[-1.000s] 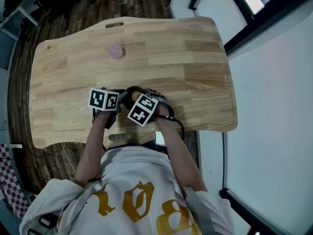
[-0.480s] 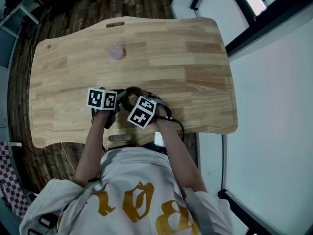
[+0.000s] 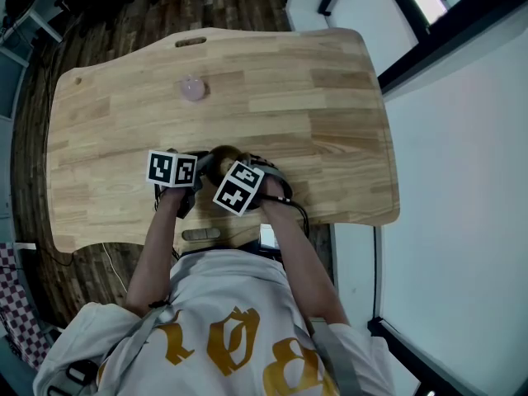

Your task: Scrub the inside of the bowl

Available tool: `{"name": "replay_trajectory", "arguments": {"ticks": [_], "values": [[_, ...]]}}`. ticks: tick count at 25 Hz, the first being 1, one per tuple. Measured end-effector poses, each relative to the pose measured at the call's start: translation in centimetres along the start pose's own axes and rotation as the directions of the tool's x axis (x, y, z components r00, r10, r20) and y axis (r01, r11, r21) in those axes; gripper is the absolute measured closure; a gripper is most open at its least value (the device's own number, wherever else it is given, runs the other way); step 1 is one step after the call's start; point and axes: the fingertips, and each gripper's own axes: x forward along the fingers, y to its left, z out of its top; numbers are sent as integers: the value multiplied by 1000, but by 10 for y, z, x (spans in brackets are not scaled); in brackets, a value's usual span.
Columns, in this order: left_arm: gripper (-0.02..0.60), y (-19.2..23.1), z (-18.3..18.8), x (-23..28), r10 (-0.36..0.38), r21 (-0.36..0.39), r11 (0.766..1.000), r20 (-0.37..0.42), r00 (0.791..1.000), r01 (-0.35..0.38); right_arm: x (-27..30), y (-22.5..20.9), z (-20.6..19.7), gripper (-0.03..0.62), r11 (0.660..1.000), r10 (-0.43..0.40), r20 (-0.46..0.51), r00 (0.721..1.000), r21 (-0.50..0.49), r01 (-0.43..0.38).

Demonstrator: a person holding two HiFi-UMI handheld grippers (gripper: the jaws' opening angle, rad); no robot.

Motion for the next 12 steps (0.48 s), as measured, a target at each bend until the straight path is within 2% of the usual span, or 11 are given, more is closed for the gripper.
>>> {"name": "replay_trajectory", "arguments": {"ticks": [4, 8, 12], "values": [[540, -3, -2, 1, -7, 9, 1000, -8, 1000, 7, 1, -11, -3, 413, 998, -54, -11, 998, 40, 55], [540, -4, 0, 2, -6, 12, 1000, -6, 1000, 6, 0, -16, 5, 413, 995, -97, 14, 995, 23, 97], [540, -4, 4, 4, -20, -22, 1000, 21, 1000, 20, -2, -11, 15, 413, 998, -70, 61, 996, 5, 70]]}}
